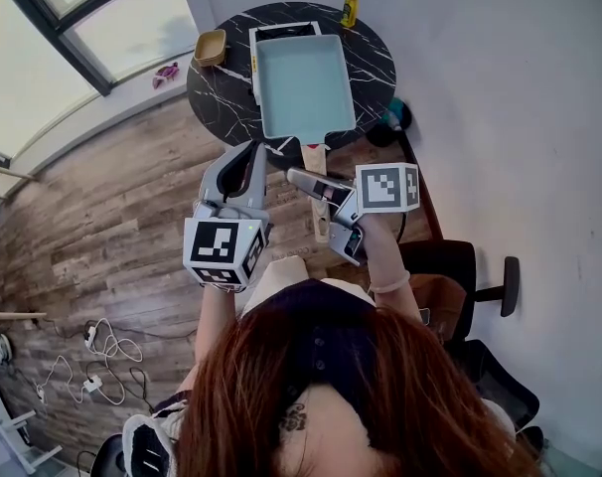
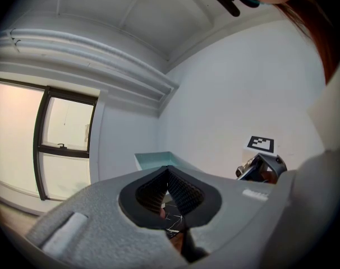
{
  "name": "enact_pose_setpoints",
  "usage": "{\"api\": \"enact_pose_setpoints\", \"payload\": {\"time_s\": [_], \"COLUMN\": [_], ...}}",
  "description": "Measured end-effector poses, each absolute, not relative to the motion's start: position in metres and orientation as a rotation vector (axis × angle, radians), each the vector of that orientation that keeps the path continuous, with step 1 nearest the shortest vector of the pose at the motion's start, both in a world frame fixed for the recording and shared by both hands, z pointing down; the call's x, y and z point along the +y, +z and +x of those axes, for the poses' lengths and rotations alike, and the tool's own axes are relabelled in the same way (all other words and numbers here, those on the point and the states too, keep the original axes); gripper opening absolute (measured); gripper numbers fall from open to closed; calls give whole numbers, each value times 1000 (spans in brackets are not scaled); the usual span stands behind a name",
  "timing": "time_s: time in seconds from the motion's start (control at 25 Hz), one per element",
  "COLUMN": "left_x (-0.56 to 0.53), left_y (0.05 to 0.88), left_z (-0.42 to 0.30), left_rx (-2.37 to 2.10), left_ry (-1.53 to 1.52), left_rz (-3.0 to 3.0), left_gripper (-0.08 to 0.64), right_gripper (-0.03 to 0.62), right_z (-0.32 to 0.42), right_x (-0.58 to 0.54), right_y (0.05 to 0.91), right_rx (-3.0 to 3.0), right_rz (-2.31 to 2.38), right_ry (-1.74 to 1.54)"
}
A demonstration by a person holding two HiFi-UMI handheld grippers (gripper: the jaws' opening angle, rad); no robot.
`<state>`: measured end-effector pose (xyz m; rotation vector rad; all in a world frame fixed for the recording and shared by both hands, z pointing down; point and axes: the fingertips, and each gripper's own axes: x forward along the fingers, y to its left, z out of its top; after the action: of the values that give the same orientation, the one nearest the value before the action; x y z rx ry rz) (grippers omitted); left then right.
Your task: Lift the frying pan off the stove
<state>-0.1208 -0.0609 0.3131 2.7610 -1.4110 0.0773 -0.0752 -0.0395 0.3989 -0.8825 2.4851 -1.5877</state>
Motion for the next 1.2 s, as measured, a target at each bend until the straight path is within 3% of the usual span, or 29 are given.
{"api": "enact_pose_setpoints", "payload": {"time_s": [0.76,1.2], "left_x": [81,89], "left_y": [309,313], "left_z": [-54,-53], "left_rx": [-1503,-1505], "left_ry": [91,105], "left_rz": [2783,2760], "left_gripper": [11,11], "right_gripper": [127,130], "right_z": [-7,-8], "right_x": [103,111], "right_y": [392,391], "right_rx": [2534,2538], "right_rz": [-808,-791], "right_ry": [-1505,-1520]}}
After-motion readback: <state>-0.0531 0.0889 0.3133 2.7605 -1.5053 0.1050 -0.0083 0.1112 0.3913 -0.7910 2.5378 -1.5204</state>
